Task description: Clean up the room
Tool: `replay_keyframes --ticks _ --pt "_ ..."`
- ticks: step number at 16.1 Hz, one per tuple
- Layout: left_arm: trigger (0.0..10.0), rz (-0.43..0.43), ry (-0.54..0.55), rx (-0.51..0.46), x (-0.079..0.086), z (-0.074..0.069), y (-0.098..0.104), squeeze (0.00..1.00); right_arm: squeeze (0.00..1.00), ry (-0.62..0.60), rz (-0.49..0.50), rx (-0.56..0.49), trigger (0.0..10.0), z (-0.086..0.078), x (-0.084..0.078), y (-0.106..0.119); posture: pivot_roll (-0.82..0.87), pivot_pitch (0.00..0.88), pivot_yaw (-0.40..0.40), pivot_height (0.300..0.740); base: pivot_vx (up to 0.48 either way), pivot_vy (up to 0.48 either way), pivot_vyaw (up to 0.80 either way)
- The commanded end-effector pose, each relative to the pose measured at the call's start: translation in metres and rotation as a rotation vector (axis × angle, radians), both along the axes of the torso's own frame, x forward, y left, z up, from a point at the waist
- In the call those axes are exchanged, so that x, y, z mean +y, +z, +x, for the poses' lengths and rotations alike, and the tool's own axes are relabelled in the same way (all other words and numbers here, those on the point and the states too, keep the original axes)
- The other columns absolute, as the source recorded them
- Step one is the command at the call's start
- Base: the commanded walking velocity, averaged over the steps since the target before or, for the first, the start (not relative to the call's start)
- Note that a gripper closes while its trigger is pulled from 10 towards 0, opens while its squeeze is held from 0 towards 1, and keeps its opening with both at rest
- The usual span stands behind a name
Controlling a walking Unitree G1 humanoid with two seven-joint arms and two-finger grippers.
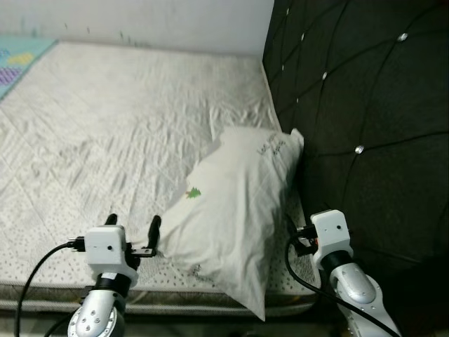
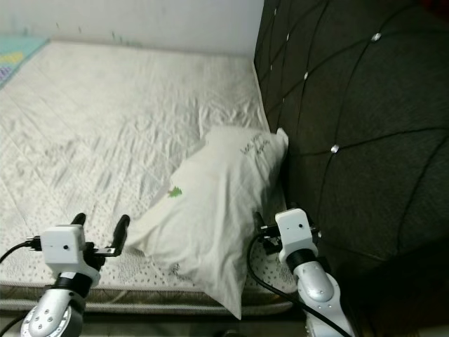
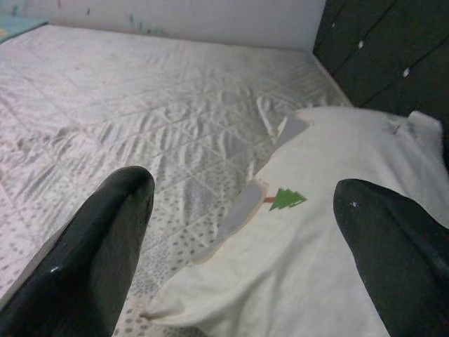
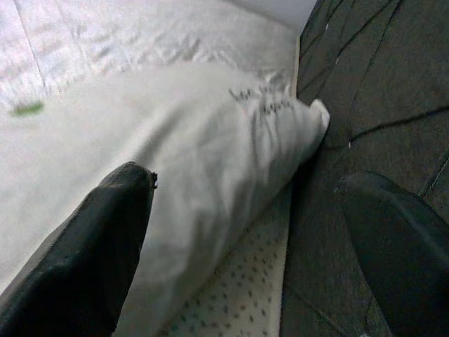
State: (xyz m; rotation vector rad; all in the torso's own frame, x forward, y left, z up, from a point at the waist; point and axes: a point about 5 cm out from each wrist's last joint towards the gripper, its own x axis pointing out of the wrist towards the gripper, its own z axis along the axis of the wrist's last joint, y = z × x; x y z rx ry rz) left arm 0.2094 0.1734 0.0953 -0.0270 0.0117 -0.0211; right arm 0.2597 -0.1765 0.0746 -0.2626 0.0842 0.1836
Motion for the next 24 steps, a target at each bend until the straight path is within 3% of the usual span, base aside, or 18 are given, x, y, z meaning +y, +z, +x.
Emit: replay_keyframes --ticks 1,5,7,9,10,14,16,24 --pt "10.0 0.021 0.018 -0.014 0.003 -0.003 0.007 0.00 0.00 -0.026 -0.007 0.021 10.0 -0.002 -0.008 0.001 -0.06 0.236 -0.070 0.740 0.000 0.000 0.00" --pt "10.0 0.026 0.091 0.015 0.018 -0.014 0.010 0.00 0.00 -0.075 -0.003 0.019 10.0 -0.006 -0.015 0.007 -0.06 0.237 -0.065 0.740 0.000 0.000 0.00" --pt "10.0 0.022 0.135 0.043 0.028 -0.023 0.005 0.00 0.00 -0.131 0.011 -0.004 10.0 -0.014 -0.032 0.012 -0.06 0.236 -0.069 0.740 0.000 0.000 0.00" --pt "10.0 -0.008 0.186 0.063 0.032 -0.026 0.003 0.00 0.00 -0.187 0.099 0.037 10.0 -0.020 -0.051 0.012 -0.06 0.234 -0.076 0.740 0.000 0.000 0.00" --pt "10.0 -0.012 0.188 0.064 0.032 -0.026 0.003 0.00 0.00 -0.192 0.113 0.046 10.0 -0.020 -0.052 0.012 -0.06 0.232 -0.078 0.740 0.000 0.000 0.00" --pt "10.0 -0.023 0.178 0.062 0.030 -0.023 0.002 0.00 0.00 -0.160 0.106 0.065 10.0 -0.011 -0.040 0.009 -0.05 0.209 -0.080 0.740 0.000 0.000 0.00" --pt "10.0 -0.025 0.171 0.061 0.029 -0.020 0.002 0.00 0.00 -0.241 0.244 0.062 10.0 -0.006 -0.042 0.009 -0.05 0.205 -0.083 0.740 0.000 0.000 0.00" --pt "10.0 -0.034 0.148 0.058 0.025 -0.016 0.002 0.00 0.00 -0.199 0.303 0.061 10.0 -0.011 -0.030 0.008 -0.06 0.209 -0.078 0.740 0.000 0.000 0.00"
